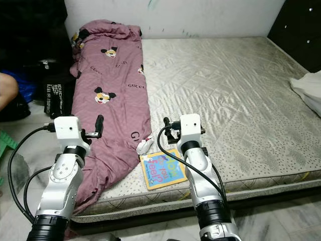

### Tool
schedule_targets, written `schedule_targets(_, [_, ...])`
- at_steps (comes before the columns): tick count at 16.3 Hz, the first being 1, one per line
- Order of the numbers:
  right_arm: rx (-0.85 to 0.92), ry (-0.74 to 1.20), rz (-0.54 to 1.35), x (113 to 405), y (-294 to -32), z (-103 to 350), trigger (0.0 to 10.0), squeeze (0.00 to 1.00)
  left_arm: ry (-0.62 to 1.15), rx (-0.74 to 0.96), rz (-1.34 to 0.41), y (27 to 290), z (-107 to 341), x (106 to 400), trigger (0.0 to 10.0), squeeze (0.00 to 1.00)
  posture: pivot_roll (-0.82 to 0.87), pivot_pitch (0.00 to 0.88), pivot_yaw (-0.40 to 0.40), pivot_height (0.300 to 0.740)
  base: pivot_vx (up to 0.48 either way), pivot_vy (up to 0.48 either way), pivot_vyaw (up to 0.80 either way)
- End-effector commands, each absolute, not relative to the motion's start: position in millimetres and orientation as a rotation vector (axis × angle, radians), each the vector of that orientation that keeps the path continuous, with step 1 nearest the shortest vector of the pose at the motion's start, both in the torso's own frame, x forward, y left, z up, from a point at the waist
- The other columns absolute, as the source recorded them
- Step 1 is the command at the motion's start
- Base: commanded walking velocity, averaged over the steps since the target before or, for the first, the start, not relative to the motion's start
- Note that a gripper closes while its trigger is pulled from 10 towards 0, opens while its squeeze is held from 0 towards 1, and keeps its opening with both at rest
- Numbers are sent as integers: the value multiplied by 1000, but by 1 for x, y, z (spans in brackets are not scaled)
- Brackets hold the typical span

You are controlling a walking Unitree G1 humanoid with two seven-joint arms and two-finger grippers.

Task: Clean up the room

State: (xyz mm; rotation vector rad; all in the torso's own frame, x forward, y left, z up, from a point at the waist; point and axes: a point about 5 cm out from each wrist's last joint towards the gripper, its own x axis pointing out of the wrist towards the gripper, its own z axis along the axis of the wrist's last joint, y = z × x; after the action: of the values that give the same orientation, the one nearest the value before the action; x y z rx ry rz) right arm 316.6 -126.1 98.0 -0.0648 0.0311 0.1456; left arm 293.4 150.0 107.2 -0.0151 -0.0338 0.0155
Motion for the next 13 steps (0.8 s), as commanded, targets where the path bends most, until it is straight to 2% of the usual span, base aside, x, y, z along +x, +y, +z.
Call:
schedule_targets(1, [-63, 22, 146, 318, -127, 100, 10000, 0, -32, -23, 11, 148, 107, 294, 10000, 0, 58, 0, -32, 740, 0, 0, 0])
schedule_targets(5, [-3, -23, 111, 317, -130, 110, 10000, 0, -42, -21, 26, 153, 112, 293, 10000, 0, 61, 0, -17, 740, 0, 0, 0])
schedule_targets(8, [28, -8, 108, 318, -130, 109, 10000, 0, -52, 24, 14, 158, 112, 289, 10000, 0, 87, 0, -37, 740, 0, 0, 0])
schedule_targets(13, [42, -5, 62, 308, -139, 105, 10000, 0, -39, 118, 129, 191, 105, 269, 10000, 0, 81, 11, 6, 740, 0, 0, 0])
